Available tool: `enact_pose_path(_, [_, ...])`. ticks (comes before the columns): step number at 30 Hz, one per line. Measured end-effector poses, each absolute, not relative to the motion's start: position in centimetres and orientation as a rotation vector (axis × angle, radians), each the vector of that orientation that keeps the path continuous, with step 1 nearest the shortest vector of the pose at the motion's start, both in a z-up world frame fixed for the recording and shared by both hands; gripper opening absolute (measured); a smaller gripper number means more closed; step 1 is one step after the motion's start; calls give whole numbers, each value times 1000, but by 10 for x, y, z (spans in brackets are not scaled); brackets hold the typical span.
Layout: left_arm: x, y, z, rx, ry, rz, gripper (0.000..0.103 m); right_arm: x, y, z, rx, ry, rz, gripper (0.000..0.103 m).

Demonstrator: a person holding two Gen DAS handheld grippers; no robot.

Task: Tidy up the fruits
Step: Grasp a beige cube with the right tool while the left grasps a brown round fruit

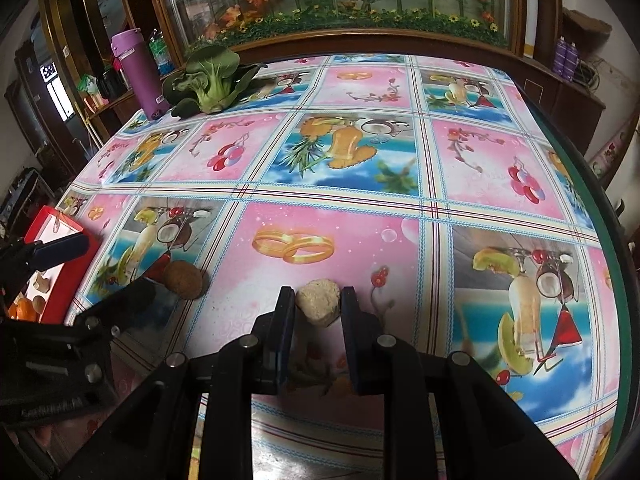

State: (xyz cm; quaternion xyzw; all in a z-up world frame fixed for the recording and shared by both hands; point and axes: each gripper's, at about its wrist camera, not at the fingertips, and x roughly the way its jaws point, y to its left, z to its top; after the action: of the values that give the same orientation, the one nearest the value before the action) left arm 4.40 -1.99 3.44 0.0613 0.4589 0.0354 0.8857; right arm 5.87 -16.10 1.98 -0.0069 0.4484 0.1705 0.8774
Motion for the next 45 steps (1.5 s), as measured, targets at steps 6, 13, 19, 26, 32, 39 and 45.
enact_pose_path(6, [50,-35,31,120,968,26,90,59,-161,20,-6,939,355,22])
enact_pose_path(13, [57,-36,26,121,965,30,89,59,-162,20,-1,938,356,22])
enact_pose_path(19, [63,-34,20,99,970,9,89,60,-162,20,-3,937,351,22])
enact_pose_path(26, [64,-32,15,90,974,-8,89,58,-165,20,23,947,350,22])
enact_pose_path(32, [61,-32,16,87,971,-31,81,58,-164,20,27,945,348,22])
enact_pose_path(39, [61,-32,13,63,982,-46,51,58,-165,20,39,940,348,22])
enact_pose_path(45, [58,-37,15,65,982,-81,26,56,-164,20,66,926,347,22])
